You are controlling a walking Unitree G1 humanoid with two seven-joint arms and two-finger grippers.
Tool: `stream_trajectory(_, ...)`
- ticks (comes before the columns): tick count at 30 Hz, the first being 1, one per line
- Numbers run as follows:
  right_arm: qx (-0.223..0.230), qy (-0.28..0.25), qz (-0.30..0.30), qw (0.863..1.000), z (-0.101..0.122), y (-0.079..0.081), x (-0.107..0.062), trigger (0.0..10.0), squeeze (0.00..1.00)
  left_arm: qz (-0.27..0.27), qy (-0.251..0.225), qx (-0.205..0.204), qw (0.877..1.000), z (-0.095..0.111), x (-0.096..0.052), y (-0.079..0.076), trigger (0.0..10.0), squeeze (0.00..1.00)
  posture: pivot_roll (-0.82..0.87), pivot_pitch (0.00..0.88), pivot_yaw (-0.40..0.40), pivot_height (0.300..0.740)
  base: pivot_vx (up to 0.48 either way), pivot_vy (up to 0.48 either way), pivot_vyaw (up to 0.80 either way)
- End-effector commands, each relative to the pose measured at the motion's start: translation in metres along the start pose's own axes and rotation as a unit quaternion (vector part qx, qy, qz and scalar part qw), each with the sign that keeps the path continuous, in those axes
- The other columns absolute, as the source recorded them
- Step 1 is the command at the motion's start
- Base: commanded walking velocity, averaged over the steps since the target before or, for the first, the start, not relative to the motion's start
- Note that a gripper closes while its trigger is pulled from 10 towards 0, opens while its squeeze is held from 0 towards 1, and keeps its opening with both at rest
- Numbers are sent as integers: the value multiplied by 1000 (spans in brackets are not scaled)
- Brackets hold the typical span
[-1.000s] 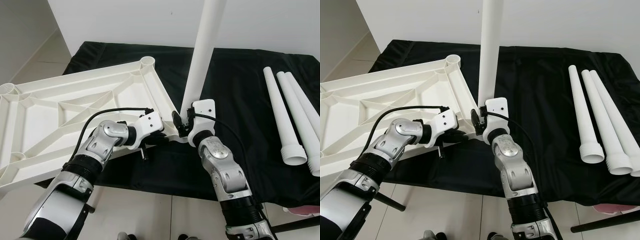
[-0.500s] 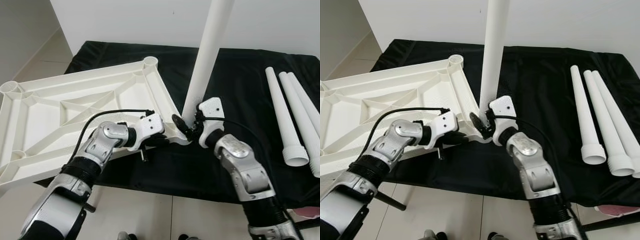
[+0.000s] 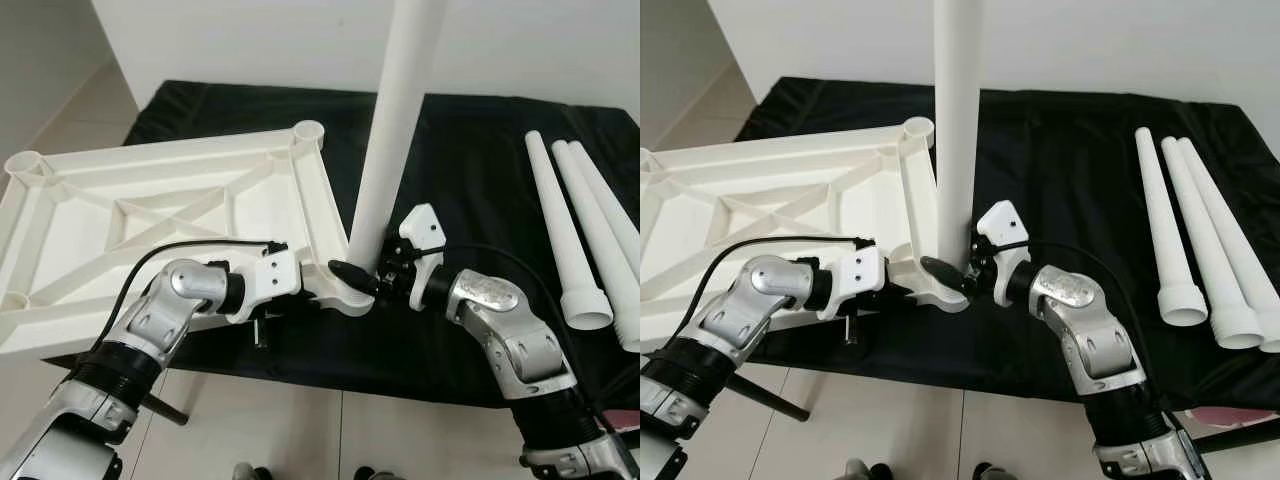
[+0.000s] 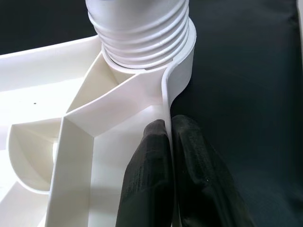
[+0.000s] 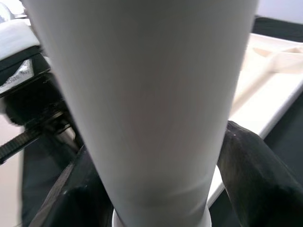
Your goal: Building children table
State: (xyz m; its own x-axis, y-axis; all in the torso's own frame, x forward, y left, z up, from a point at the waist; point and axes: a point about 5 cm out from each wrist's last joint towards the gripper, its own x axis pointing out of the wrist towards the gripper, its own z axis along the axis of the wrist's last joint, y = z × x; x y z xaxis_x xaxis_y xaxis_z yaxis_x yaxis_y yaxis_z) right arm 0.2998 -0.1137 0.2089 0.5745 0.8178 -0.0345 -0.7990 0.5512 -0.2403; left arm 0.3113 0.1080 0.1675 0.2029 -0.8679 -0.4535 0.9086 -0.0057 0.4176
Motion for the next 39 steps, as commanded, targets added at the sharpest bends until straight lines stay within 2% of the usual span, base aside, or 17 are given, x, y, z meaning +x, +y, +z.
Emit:
stream_trajectory(1, -6, -9, 12, 1000, 8, -3, -3, 10000, 0, -124, 2, 23, 992, 2, -3, -17, 0, 0, -27, 150, 31, 740, 0, 0, 0)
stream_trajectory(6, -7, -1, 29, 1000, 4, 0, -1, 9922, 0, -116, 0, 22, 993, 4, -2, -18, 0, 0, -27, 151, 28, 740, 0, 0, 0)
stream_trajectory(7, -8, 2, 27, 1000, 2, 0, 0, 3765, 0, -109, -2, 20, 994, 6, -1, -17, 0, 0, -28, 150, 28, 740, 0, 0, 0)
stream_trajectory(8, -8, 2, 27, 1000, 2, 0, 0, 3765, 0, -109, -2, 20, 994, 6, -1, -17, 0, 0, -28, 150, 28, 740, 0, 0, 0)
stream_trajectory(9, -7, 5, 23, 1000, 1, 0, 1, 0, 0, -105, -4, 19, 994, 7, 1, -16, 0, 0, -29, 151, 30, 740, 0, 0, 0)
stream_trajectory(15, -5, 24, -23, 999, -8, -4, 3, 0, 0, -89, -16, 11, 996, 11, 5, -11, 0, 0, -32, 153, 32, 740, 0, 0, 0)
stream_trajectory(17, 3, 49, -91, 995, -21, -9, 5, 0, 0, -73, -30, 4, 997, 16, 12, -5, 0, 0, -35, 153, 37, 740, 0, 0, 0)
stream_trajectory(19, 5, 58, -115, 992, -25, -11, 5, 0, 0, -68, -34, 2, 997, 18, 14, -3, 0, 0, -35, 154, 38, 740, 0, 0, 0)
stream_trajectory(21, 5, 58, -115, 992, -25, -11, 5, 0, 0, -68, -34, 2, 997, 18, 14, -3, 0, 0, -35, 154, 38, 740, 0, 0, 0)
stream_trajectory(26, 19, 90, -241, 966, -41, -15, 10, 0, 0, -17, -45, -14, 999, 28, 30, 16, 0, 0, -39, 158, 48, 740, 0, 0, 0)
stream_trajectory(28, 19, 90, -241, 966, -41, -15, 10, 0, 0, -17, -45, -14, 999, 28, 30, 16, 0, 0, -39, 158, 48, 740, 0, 0, 0)
stream_trajectory(30, 22, 100, -283, 954, -45, -17, 13, 0, 0, 21, -34, -25, 999, 29, 39, 27, 0, 0, -37, 160, 50, 740, 0, 0, 0)
stream_trajectory(32, 22, 100, -283, 954, -45, -17, 13, 0, 0, 21, -34, -25, 999, 29, 39, 27, 0, 0, -37, 160, 50, 740, 0, 0, 0)
stream_trajectory(35, 30, 114, -335, 935, -49, -20, 19, 0, 0, 58, -25, -38, 997, 32, 50, 39, 0, 0, -35, 162, 49, 740, 0, 0, 0)
stream_trajectory(36, 30, 114, -335, 935, -49, -20, 19, 0, 0, 58, -25, -38, 997, 32, 50, 39, 0, 0, -35, 162, 49, 740, 0, 0, 0)
stream_trajectory(38, 37, 122, -381, 916, -51, -22, 24, 0, 0, 95, -12, -48, 994, 34, 60, 49, 0, 0, -32, 163, 49, 740, 0, 0, 0)
stream_trajectory(39, 37, 122, -381, 916, -51, -22, 24, 0, 0, 95, -12, -48, 994, 34, 60, 49, 0, 0, -32, 163, 49, 740, 0, 0, 0)
